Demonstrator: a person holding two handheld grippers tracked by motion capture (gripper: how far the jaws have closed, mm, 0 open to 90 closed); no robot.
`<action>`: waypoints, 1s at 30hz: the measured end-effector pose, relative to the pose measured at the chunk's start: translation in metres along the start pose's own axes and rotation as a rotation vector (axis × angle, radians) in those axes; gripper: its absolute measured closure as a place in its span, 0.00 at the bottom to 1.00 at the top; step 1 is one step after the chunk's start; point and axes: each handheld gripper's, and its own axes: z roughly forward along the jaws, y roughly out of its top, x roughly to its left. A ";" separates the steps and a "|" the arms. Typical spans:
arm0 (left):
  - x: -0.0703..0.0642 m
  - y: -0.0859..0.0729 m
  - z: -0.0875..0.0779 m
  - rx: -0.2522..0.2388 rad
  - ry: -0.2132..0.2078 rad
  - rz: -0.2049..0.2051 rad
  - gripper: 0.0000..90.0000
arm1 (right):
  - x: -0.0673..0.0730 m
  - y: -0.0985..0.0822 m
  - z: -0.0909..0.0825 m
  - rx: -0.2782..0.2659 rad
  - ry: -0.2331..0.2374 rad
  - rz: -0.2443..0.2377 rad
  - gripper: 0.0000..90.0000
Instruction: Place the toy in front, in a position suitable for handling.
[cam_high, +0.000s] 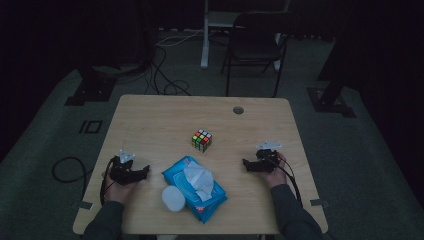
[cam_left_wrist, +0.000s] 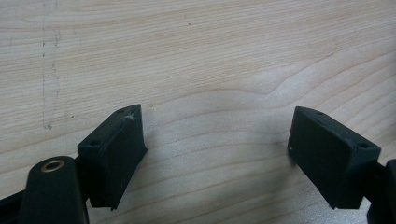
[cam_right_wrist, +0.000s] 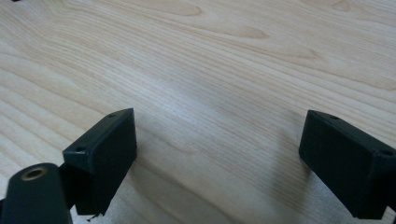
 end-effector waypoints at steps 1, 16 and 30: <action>0.000 0.000 0.000 0.000 0.000 0.001 0.22 | 0.000 0.000 0.000 0.000 0.002 -0.002 0.12; -0.011 0.001 -0.007 0.007 -0.058 0.054 0.52 | 0.003 -0.003 -0.004 0.000 0.025 -0.026 0.12; -0.034 0.004 -0.023 -0.033 -0.086 0.124 0.51 | 0.002 -0.004 -0.004 0.000 0.027 -0.028 0.12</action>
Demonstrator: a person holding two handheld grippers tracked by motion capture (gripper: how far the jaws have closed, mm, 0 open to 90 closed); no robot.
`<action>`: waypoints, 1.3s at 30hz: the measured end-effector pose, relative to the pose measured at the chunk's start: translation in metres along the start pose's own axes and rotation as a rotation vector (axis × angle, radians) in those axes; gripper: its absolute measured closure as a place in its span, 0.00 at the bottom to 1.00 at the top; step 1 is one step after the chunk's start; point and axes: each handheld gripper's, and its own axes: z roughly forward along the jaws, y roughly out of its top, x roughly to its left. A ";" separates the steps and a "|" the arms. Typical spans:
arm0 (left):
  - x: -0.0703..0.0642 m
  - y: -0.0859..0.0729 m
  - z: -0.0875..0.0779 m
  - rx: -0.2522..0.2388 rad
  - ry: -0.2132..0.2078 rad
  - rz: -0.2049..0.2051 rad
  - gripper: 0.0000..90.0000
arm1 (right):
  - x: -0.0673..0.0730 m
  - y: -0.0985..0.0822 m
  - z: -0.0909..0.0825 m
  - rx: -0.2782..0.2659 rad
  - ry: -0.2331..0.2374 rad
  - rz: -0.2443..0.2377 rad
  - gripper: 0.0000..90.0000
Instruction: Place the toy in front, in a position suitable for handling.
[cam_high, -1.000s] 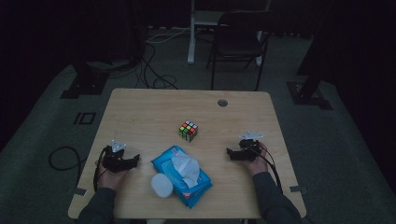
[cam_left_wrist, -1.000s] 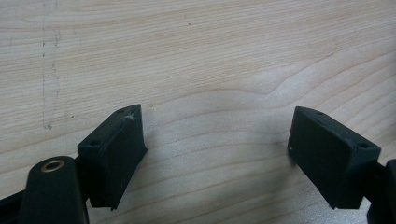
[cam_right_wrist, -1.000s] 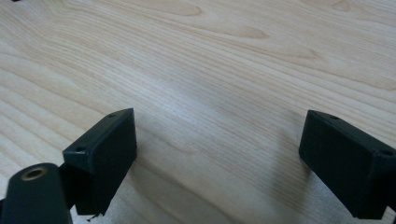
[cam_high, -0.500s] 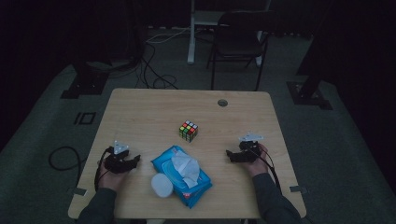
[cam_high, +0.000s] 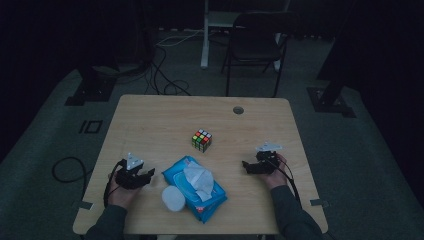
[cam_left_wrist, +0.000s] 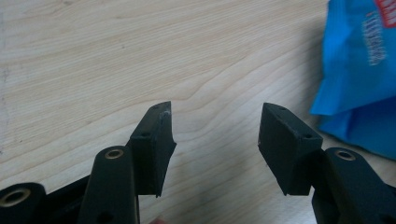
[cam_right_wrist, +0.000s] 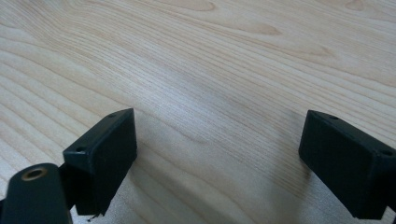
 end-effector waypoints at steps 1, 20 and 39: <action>-0.002 0.000 -0.001 -0.005 -0.002 0.004 0.51 | 0.000 0.000 0.000 0.000 0.000 0.000 0.12; -0.027 -0.003 -0.005 0.001 -0.062 0.084 0.54 | 0.000 0.000 0.000 0.000 0.000 0.000 0.12; -0.038 0.008 0.009 0.001 -0.113 0.152 0.91 | 0.000 0.000 0.000 0.000 0.000 0.000 0.12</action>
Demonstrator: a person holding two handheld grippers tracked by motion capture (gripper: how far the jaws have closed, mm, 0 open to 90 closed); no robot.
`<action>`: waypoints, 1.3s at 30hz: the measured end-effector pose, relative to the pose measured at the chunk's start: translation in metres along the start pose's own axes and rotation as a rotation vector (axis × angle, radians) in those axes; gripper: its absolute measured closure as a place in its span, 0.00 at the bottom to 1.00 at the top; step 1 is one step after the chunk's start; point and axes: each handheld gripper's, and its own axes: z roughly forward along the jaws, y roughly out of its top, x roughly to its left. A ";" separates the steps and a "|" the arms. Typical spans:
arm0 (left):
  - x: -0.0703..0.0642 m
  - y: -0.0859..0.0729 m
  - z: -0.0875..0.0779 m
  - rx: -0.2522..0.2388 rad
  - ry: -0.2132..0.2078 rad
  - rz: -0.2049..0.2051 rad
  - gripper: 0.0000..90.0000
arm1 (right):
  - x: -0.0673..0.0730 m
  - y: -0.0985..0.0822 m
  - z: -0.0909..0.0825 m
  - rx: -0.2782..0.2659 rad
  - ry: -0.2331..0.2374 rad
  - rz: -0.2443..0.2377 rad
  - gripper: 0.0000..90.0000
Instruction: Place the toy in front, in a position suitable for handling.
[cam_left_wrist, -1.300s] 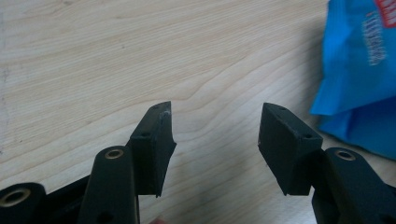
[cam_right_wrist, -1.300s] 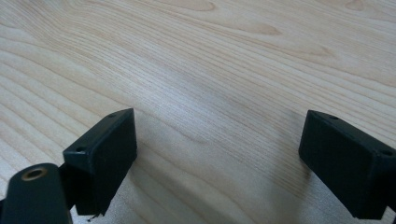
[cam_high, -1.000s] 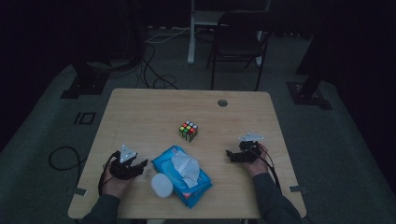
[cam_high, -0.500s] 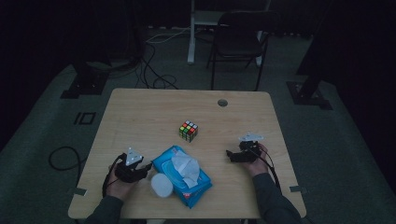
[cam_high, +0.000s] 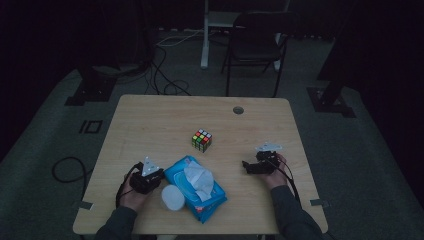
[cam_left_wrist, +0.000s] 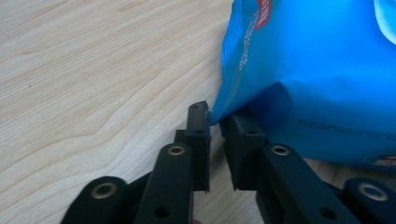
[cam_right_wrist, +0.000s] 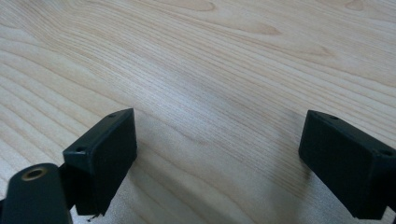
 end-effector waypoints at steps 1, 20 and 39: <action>0.000 0.000 0.000 0.003 -0.002 0.001 0.92 | 0.000 0.000 0.000 0.000 0.000 0.000 0.12; 0.014 -0.005 -0.001 0.013 0.006 -0.041 0.99 | 0.000 0.000 0.000 0.000 0.000 0.001 0.12; 0.065 -0.009 -0.002 0.026 0.039 -0.125 0.98 | 0.000 0.000 0.000 0.000 0.000 0.001 0.12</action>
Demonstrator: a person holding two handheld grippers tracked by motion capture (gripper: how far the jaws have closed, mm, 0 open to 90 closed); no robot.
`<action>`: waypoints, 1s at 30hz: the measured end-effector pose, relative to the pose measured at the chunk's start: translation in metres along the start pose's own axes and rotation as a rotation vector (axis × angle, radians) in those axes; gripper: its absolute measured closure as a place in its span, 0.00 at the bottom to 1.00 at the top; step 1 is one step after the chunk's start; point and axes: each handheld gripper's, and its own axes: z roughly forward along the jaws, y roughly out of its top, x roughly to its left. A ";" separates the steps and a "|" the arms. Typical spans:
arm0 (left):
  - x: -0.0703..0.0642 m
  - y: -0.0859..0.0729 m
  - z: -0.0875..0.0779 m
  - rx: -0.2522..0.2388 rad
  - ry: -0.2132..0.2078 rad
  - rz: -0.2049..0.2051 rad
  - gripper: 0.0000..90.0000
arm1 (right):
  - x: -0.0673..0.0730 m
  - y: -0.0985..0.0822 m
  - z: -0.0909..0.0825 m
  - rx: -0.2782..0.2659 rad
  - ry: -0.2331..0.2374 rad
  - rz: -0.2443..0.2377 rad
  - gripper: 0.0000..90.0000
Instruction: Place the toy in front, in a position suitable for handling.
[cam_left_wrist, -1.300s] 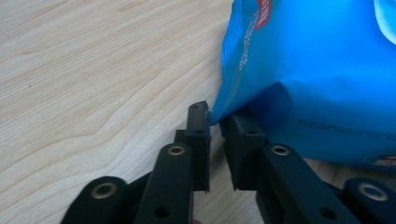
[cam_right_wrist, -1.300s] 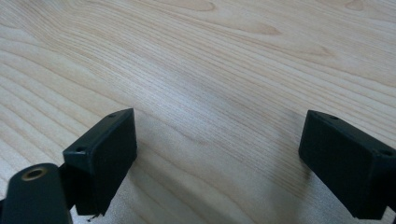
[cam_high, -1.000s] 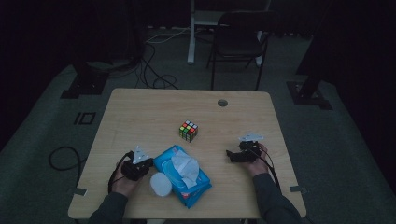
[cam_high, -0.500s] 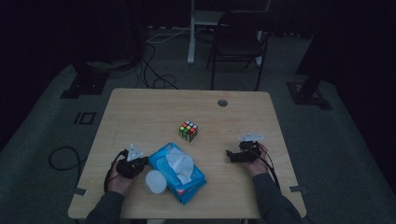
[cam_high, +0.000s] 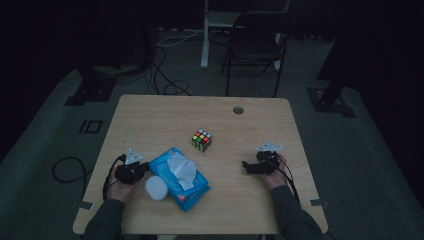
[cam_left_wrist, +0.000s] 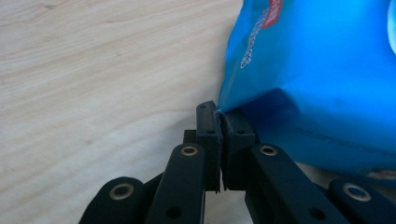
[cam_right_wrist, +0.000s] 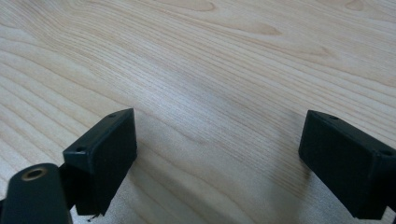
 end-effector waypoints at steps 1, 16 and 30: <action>0.003 0.001 0.001 0.001 -0.001 -0.006 0.98 | 0.000 0.000 0.000 0.000 0.000 0.000 0.12; 0.035 0.005 -0.006 -0.024 0.050 -0.133 0.77 | 0.000 0.000 0.000 0.000 0.000 0.000 0.13; -0.021 0.023 -0.070 -0.181 0.017 -0.041 0.71 | 0.000 0.000 0.000 0.000 -0.002 0.000 0.13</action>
